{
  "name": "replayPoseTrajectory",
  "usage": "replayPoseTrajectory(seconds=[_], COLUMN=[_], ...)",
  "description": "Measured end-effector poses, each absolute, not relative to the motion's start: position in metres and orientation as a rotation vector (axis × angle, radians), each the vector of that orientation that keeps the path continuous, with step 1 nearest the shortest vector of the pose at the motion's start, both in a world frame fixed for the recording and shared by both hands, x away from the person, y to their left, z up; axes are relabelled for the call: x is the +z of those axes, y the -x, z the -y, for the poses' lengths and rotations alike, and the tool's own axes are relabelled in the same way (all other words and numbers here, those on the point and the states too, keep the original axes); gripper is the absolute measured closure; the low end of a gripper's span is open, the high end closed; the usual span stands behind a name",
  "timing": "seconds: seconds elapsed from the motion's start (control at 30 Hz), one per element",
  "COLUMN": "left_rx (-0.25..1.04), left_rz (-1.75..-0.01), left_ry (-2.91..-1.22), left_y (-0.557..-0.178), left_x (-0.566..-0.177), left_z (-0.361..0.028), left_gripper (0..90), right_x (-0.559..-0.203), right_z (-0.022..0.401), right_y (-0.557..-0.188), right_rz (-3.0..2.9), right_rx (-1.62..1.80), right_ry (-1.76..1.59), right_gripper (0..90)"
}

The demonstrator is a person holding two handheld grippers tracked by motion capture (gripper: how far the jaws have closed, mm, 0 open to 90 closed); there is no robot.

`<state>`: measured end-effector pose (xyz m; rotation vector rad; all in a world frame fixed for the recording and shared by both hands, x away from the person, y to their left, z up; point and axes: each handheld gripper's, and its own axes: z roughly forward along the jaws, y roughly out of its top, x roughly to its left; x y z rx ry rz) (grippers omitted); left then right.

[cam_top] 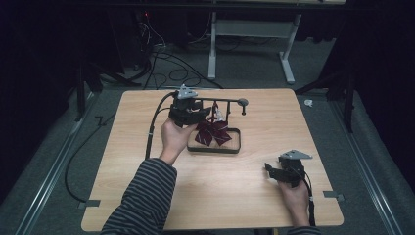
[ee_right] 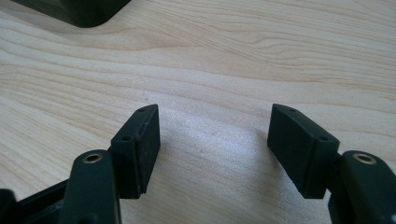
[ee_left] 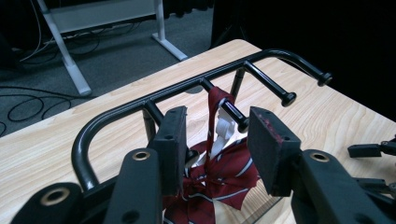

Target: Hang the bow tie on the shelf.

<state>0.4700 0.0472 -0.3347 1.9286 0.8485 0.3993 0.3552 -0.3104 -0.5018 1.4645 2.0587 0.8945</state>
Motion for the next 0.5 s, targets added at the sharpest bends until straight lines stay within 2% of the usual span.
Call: replayPoseTrajectory(seconds=[0.5], left_rx=[0.410], left_rz=[-0.853], left_ry=[-1.917], left_y=[-0.456], left_x=[-0.335], left_z=[-0.065], left_gripper=[52.4], right_x=[-0.502], right_z=[0.310], right_y=[-0.355], right_rz=[-2.059], right_rx=[0.894], right_ry=[-1.463], right_gripper=[35.7])
